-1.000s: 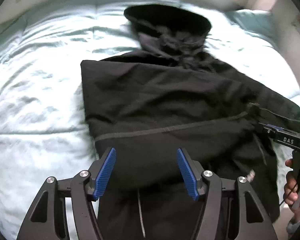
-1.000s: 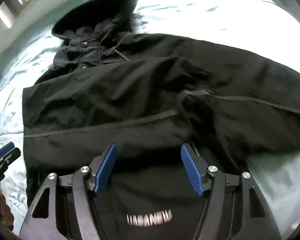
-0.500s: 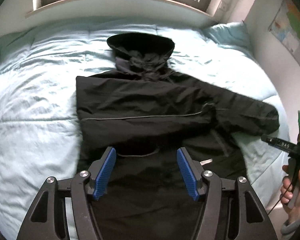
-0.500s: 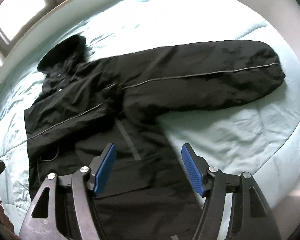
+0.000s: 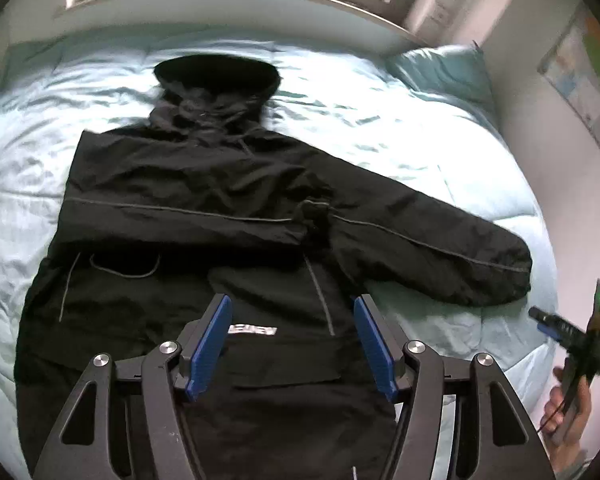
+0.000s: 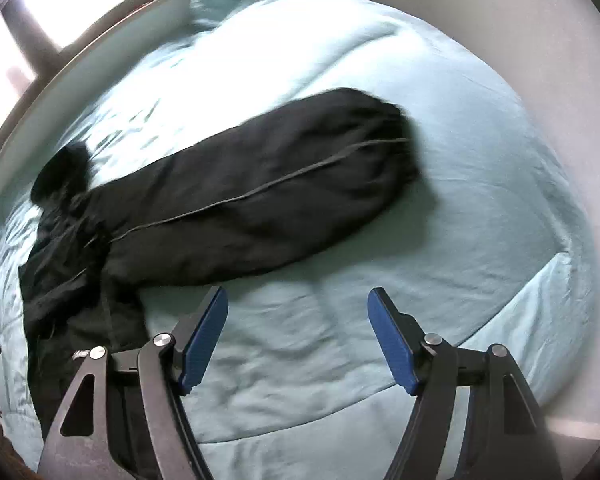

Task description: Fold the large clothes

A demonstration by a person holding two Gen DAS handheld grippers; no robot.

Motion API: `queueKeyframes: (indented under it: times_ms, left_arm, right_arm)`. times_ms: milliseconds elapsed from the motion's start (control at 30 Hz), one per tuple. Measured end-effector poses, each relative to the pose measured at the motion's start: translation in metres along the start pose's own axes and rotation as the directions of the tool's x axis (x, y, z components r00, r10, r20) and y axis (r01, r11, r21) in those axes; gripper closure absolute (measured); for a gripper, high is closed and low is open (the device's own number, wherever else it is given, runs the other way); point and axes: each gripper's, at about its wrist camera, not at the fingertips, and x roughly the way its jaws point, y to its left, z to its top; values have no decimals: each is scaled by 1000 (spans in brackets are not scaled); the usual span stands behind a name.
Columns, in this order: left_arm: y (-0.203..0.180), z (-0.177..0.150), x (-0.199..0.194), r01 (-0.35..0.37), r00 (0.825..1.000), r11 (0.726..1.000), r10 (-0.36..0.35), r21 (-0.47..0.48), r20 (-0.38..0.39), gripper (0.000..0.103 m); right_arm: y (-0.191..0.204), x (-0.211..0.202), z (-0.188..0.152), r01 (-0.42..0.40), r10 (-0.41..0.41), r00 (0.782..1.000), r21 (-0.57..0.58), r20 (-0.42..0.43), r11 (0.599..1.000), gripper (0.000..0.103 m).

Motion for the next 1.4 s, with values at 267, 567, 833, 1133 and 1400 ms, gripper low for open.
queueKeyframes:
  times_ms: [267,567,833,1133,1400]
  left_arm:
    - [-38,13,22,-45,998,991,49,127,-33,38]
    - [-63,40,98,-18,990,988,39,154,-133,38]
    - [-97,53,163,41,972,979,7,201,-234,38]
    - [-101,58,190,102,957,969,-34,223,-289,38]
    - [-42,60,161,51,971,982,-6,182,-241,38]
  right_arm:
    - [-49,30,45,-34,31,999,95,33,995,28]
    - [-88,71,85,-25,21,1000,220,21,975,24]
    - [-106,105,92,-113,118,993,283,0,952,14]
    - [-70,108,82,-139,147,989,230,-16,963,62]
    - [56,53,88,-124,125,988,-7,88,992,76]
